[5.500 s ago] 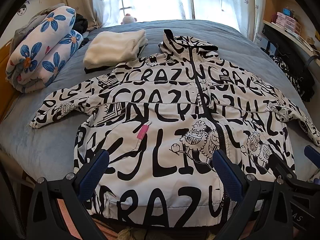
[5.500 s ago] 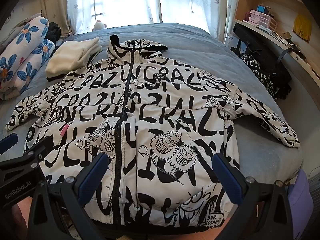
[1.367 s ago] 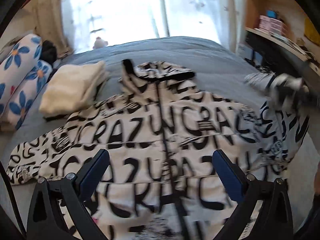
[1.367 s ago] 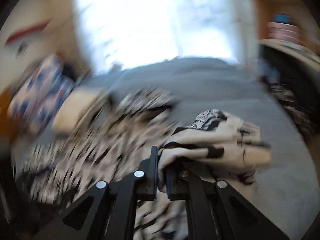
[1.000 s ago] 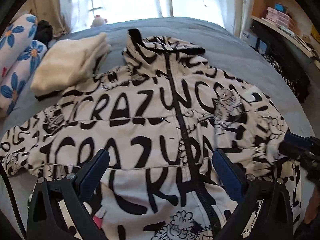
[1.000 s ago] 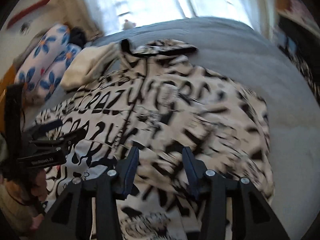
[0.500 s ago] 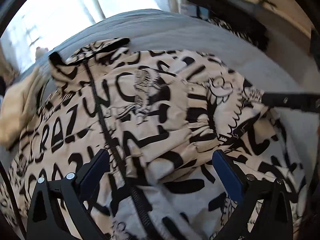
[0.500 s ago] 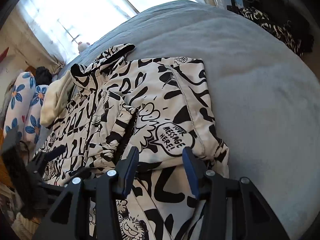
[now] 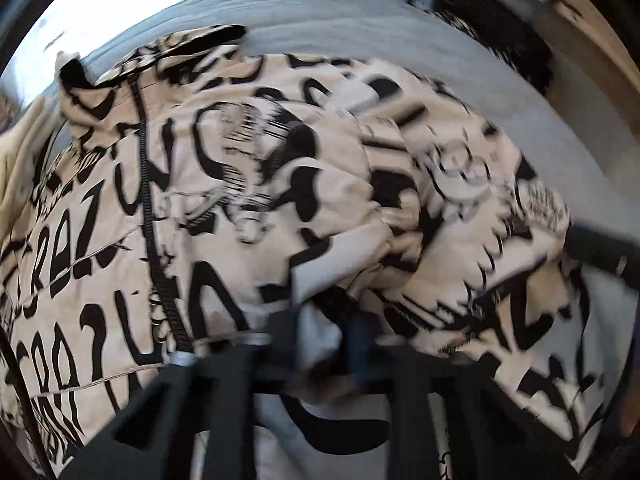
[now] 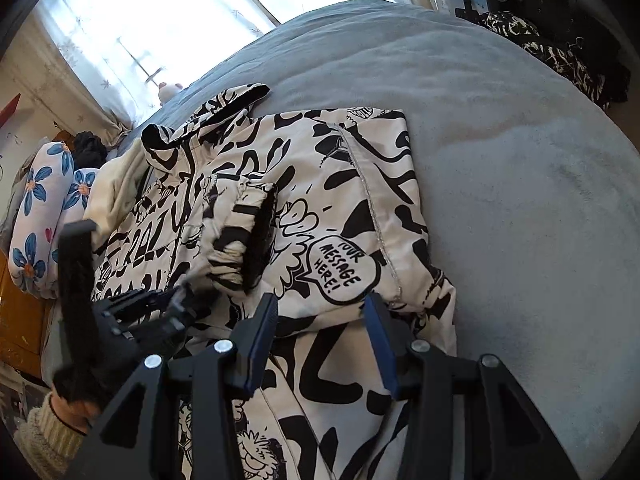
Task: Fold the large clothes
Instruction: 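Fold the held sleeve across the jacket front with the right gripper, then release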
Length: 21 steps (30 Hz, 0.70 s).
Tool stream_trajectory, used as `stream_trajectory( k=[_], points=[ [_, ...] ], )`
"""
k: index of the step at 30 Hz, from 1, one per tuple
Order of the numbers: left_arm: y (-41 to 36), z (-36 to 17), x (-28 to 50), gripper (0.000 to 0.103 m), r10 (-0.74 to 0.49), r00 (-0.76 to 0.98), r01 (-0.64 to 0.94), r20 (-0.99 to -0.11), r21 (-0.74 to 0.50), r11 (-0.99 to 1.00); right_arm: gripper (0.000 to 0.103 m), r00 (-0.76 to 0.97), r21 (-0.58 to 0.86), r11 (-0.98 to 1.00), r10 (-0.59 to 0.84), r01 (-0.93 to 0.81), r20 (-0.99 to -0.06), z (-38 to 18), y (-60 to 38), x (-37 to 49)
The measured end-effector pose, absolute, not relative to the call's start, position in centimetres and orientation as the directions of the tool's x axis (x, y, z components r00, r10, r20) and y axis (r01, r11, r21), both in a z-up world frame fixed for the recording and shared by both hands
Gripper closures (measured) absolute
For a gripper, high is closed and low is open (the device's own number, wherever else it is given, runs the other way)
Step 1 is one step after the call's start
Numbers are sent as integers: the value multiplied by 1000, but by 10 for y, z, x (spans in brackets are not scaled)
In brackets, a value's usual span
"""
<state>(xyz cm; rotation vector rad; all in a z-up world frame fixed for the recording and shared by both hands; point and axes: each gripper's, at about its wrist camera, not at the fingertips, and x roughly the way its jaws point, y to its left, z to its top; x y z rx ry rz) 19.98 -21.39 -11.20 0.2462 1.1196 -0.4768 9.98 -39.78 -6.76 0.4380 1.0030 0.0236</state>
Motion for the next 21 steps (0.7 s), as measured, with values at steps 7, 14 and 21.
stream_trajectory(
  k=[7,14,21],
  points=[
    [-161,-47,209,95,-272,526,358,-806,-80,930,58,540,338,926,201,167,-818,-65,-386,105],
    [-71,-44,209,78,-279,539,174,-795,-219,960,57,537,273,951,155,147,-829,-60,-368,115],
    [1,-89,196,45,-283,461,3,-841,-317,949,41,524,241,953,112,185,-844,-60,-364,113]
  ],
)
